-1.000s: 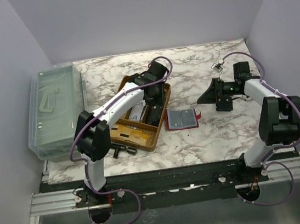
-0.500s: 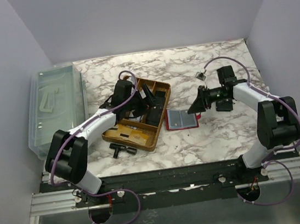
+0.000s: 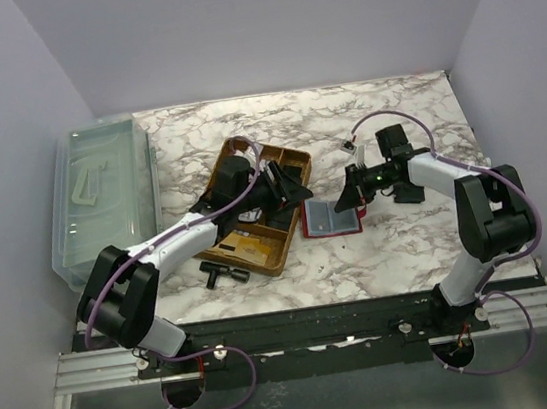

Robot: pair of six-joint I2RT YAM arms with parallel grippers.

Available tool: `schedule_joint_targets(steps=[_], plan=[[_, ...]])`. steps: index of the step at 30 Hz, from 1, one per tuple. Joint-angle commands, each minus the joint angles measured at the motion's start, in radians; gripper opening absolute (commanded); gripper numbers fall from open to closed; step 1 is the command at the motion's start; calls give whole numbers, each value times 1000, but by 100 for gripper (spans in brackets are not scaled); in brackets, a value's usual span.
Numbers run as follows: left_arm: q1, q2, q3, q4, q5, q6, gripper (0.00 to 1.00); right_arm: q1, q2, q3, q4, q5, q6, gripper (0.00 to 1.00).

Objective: Take the credit cards out of the card holder
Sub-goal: Place the credit card in the storage box, then remove the credit card from the card holder.

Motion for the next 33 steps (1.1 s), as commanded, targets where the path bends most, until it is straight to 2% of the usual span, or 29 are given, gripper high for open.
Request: schedule_joint_targets(steps=[1, 3, 7, 12, 16, 22, 26, 33], plan=[[-17, 50, 26, 30, 38, -24, 57, 13, 18, -12, 98, 147, 123, 1], [-21, 90, 58, 17, 68, -9, 52, 12, 25, -15, 118, 170, 159, 0], [-48, 157, 152, -99, 60, 73, 52, 14, 42, -10, 131, 167, 215, 1], [-112, 255, 291, -393, -62, 229, 50, 14, 56, -14, 150, 166, 254, 1], [-158, 332, 366, -530, -136, 291, 47, 14, 54, -28, 174, 176, 306, 1], [-201, 354, 394, -606, -242, 306, 48, 14, 30, -70, 217, 180, 357, 1], [-218, 349, 397, -622, -311, 315, 53, 14, 42, -78, 231, 196, 390, 1], [-238, 354, 399, -623, -378, 328, 54, 15, 65, -64, 227, 185, 405, 1]])
